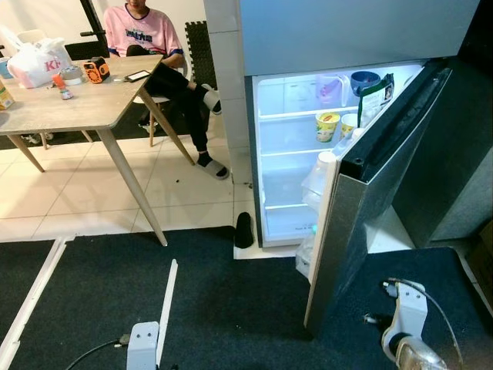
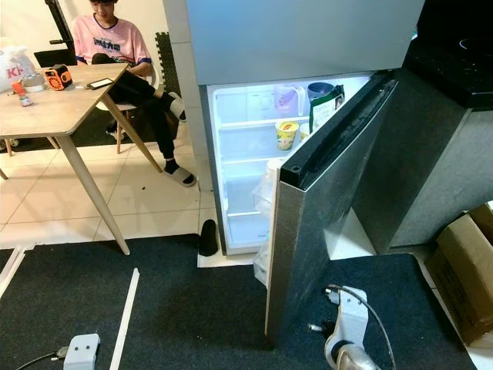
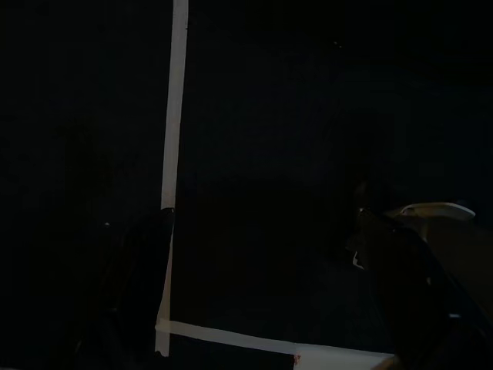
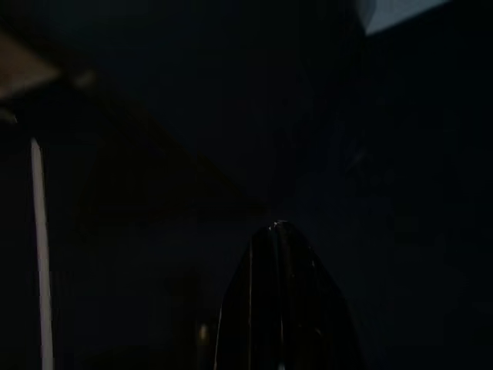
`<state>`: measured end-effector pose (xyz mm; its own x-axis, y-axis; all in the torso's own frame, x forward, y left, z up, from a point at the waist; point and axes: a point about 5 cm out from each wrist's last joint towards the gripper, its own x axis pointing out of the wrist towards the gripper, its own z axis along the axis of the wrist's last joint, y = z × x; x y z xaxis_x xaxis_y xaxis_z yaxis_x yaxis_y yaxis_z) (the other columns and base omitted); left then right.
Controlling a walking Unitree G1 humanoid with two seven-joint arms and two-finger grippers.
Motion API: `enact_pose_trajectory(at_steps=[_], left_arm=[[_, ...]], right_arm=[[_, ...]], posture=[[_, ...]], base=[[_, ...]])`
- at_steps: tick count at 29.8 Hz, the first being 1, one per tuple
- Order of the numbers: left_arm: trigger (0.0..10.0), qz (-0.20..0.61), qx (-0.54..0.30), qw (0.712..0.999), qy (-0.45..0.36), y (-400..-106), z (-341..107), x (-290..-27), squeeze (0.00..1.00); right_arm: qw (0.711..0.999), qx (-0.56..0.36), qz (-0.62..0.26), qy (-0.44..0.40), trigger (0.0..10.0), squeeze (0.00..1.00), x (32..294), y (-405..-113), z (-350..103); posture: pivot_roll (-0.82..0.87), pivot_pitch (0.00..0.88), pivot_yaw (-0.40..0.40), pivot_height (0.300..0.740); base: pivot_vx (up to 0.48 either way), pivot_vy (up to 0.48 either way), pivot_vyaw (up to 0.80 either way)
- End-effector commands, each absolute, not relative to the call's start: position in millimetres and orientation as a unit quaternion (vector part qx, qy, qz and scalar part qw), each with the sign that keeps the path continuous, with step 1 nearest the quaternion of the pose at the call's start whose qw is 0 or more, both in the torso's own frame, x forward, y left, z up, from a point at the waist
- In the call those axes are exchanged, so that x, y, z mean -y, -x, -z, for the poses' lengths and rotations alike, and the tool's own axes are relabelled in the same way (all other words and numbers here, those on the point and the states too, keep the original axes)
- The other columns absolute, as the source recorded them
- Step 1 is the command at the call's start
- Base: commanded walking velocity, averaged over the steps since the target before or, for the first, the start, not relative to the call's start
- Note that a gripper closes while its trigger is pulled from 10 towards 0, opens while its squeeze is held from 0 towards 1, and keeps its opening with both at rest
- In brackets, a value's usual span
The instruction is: Restocking fridge
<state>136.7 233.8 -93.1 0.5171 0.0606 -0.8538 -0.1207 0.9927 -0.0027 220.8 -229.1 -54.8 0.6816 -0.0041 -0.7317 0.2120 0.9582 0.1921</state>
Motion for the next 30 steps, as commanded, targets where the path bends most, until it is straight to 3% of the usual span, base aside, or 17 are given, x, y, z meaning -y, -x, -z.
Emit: enact_pose_trajectory(at_steps=[1,8,18,22,30], left_arm=[[10.0,-0.049,-0.497,0.865,0.037,-132.6,95.8,-229.4,0.0],[10.0,-0.055,-0.486,0.871,0.048,-136.9,94.0,-229.5,0.0],[10.0,-0.047,-0.486,0.871,0.053,-135.5,95.1,-225.7,0.0],[10.0,-0.047,-0.488,0.869,0.063,-132.8,96.0,-225.3,0.0],[10.0,-0.04,-0.498,0.865,0.054,-129.3,97.7,-224.1,0.0]], right_arm=[[0.919,-0.365,0.051,-0.135,10.0,0.0,228.7,-234.3,45.4],[0.906,-0.416,-0.009,-0.074,10.0,0.0,210.4,-219.7,59.3],[0.885,-0.462,0.033,-0.054,10.0,0.0,224.3,-190.0,74.1],[0.877,-0.474,0.057,-0.059,10.0,0.0,230.8,-178.6,78.4],[0.868,-0.488,0.064,-0.063,10.0,0.0,233.0,-167.7,83.0]], posture=[[-0.03,0.0,0.036,0.74],[-0.02,0.0,0.028,0.74],[-0.01,0.0,0.026,0.74],[-0.02,0.0,0.028,0.74],[-0.02,0.003,0.022,0.74]], base=[[0.0,0.0,0.0],[0.0,0.0,0.55],[0.0,0.0,0.75],[0.0,0.0,0.0],[0.0,-0.404,0.0]])
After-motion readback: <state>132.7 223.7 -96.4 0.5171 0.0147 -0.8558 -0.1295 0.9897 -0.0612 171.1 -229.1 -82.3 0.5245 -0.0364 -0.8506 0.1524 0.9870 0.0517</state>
